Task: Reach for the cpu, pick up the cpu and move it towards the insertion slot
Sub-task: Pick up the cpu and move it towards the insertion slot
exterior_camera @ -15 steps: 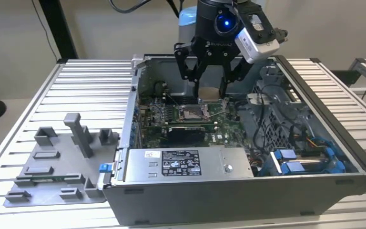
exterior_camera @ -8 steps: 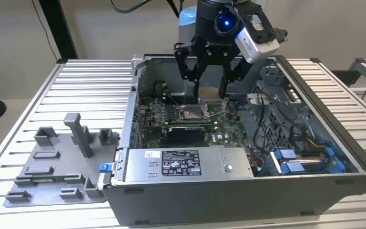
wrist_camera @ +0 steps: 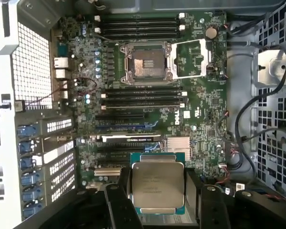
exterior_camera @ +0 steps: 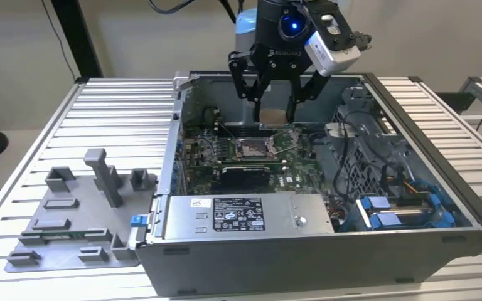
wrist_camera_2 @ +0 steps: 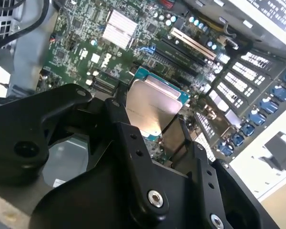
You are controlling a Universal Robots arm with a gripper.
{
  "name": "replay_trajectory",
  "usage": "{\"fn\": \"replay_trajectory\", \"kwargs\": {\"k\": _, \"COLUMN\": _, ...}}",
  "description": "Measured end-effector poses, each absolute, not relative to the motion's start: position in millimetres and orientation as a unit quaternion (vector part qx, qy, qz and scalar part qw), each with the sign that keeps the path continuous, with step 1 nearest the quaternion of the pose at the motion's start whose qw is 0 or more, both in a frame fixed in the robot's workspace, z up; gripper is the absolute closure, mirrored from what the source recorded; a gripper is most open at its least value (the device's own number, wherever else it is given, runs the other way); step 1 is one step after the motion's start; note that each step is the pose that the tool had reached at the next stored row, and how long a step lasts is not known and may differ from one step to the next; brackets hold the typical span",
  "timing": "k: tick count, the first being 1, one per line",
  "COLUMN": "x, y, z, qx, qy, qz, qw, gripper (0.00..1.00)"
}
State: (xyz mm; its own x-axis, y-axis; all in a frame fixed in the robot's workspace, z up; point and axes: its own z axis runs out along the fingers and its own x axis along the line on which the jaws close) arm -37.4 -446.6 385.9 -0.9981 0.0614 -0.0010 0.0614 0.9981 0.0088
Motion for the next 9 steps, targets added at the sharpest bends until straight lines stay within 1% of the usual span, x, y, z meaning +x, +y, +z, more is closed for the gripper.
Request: {"fn": "replay_trajectory", "kwargs": {"k": 9, "x": -37, "y": -422, "z": 383, "qx": 0.031, "qy": 1.0, "qz": 0.004, "qw": 0.001, "gripper": 1.0}}
